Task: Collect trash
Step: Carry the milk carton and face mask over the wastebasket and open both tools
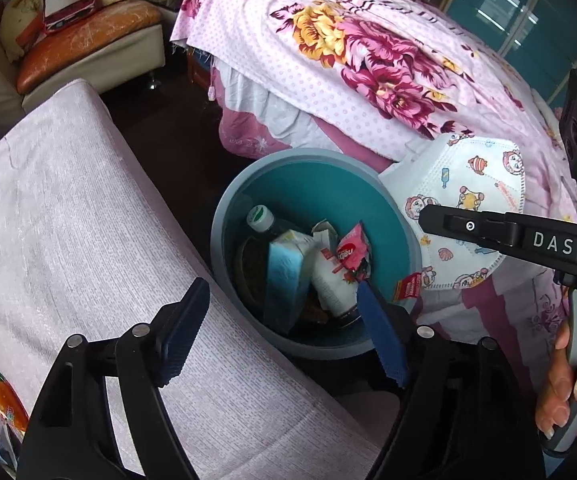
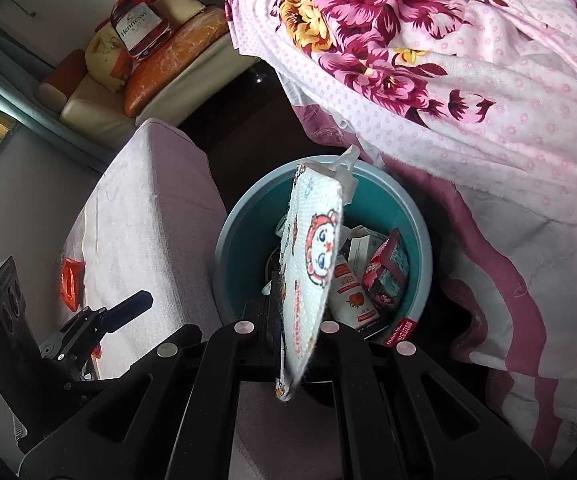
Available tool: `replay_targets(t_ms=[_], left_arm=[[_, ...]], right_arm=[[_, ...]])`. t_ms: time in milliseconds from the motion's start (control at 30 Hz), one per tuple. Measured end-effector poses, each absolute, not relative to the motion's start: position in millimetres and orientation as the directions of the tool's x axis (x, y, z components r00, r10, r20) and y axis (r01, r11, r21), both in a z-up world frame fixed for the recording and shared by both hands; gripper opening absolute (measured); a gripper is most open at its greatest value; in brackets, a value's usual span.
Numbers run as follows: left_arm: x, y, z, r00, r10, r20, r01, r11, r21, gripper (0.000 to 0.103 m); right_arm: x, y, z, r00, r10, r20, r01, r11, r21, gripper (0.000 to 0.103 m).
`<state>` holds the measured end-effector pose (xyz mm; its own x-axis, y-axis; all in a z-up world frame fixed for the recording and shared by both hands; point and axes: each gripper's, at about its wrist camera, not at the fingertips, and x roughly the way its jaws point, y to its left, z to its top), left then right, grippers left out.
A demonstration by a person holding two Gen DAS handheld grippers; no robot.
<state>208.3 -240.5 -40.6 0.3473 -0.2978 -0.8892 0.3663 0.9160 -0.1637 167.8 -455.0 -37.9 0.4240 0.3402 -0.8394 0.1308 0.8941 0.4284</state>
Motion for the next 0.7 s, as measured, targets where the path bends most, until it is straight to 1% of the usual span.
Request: replay_targets(t_ms=[167, 233, 267, 300, 367, 400, 433, 533, 600, 700], left_arm=[[207.6, -227.6, -42.4, 0.34, -0.3, -0.891, 0.339, 0.923, -0.182, 0.078], [205.6, -222.2, -41.4, 0.341, -0.306, -0.889, 0.329, 0.925, -0.192, 0.081], [204.6, -221.2, -40.6, 0.345, -0.306, -0.887, 0.325, 0.926, -0.193, 0.087], [203.2, -219.1, -39.5, 0.352, -0.305, -0.885, 0.32, 0.928, -0.193, 0.088], [200.8, -215.8, -37.4, 0.359, -0.308, -0.881, 0.318, 0.928, -0.195, 0.088], [199.6, -214.2, -36.5, 0.361, -0.311, -0.879, 0.318, 0.927, -0.197, 0.088], [198.9, -213.3, -36.2, 0.362, -0.311, -0.879, 0.317, 0.928, -0.198, 0.088], [196.6, -210.6, -36.8, 0.36, -0.312, -0.879, 0.316, 0.927, -0.2, 0.088], [194.9, -208.5, -38.1, 0.359, -0.311, -0.88, 0.312, 0.929, -0.201, 0.088], [191.6, -203.4, -39.7, 0.352, -0.317, -0.881, 0.301, 0.929, -0.214, 0.088]], right_arm=[[171.6, -450.3, -40.6, 0.411, 0.333, -0.849, 0.134, 0.899, 0.417, 0.006], [174.1, -446.6, -42.1, 0.401, 0.331, -0.854, 0.133, 0.901, 0.412, 0.008], [175.5, -444.5, -43.2, 0.394, 0.332, -0.857, 0.131, 0.903, 0.41, 0.012], [176.3, -443.4, -43.9, 0.39, 0.333, -0.859, 0.134, 0.902, 0.41, 0.015], [176.8, -441.8, -44.2, 0.39, 0.326, -0.861, 0.141, 0.903, 0.406, 0.056], [176.3, -439.8, -43.3, 0.397, 0.316, -0.862, 0.14, 0.907, 0.396, 0.059], [175.8, -438.3, -42.9, 0.398, 0.31, -0.863, 0.138, 0.91, 0.39, 0.059], [176.3, -438.0, -44.3, 0.387, 0.324, -0.863, 0.144, 0.903, 0.404, 0.066], [175.2, -437.2, -42.8, 0.385, 0.318, -0.866, 0.148, 0.905, 0.398, 0.066], [173.4, -436.0, -40.6, 0.381, 0.313, -0.87, 0.156, 0.906, 0.394, 0.07]])
